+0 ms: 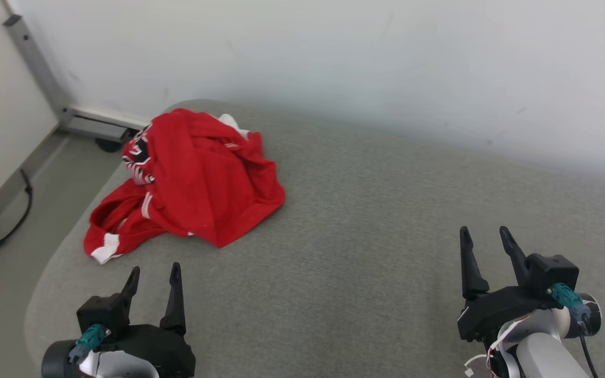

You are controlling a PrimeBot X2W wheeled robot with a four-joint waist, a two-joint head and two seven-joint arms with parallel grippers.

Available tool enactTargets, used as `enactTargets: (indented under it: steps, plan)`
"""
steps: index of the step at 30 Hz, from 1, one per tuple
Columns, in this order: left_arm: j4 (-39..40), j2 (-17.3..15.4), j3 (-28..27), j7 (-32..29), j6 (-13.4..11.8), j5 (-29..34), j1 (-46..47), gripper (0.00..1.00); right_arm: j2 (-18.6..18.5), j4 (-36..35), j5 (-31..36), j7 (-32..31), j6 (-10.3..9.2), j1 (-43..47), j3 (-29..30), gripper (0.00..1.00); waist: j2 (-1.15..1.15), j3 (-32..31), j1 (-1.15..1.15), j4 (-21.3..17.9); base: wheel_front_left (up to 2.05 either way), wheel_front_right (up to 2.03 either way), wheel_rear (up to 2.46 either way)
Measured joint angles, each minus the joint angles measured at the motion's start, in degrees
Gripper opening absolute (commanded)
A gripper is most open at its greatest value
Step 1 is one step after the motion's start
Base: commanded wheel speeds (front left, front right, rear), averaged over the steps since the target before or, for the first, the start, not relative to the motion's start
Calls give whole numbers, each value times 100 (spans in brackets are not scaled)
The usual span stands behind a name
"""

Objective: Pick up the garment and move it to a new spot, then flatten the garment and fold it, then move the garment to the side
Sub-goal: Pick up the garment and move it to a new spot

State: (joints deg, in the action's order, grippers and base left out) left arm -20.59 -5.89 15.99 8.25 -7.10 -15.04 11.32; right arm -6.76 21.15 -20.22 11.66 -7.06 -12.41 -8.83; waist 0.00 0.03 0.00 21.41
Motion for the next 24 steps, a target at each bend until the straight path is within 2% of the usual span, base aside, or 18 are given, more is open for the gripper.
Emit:
enactTargets:
  steps: [6, 12, 17, 24]
  plan:
    - [-66, -18, -34, -187, 14, -33, 63, 100, 29, -145, 1, -9, 0, 14, -27, 100, 0, 29, 0, 327, 0, 0, 0]
    - [-311, 56, 63, -698, 275, -185, 869, 100, -187, -542, 86, -118, -1, 129, 16, 100, 0, 164, 0, 448, 0, 0, 0]
    - [-773, 1, -200, -1292, 394, -482, 1617, 100, -280, -1027, 285, -320, -1, 216, -121, 100, 0, 328, 0, 376, 0, 0, 0]
    - [-1384, -376, -419, -2202, 413, -549, 2724, 100, -514, -1969, 573, -692, -4, 285, -178, 100, 0, 632, 0, -31, 0, 0, 0]
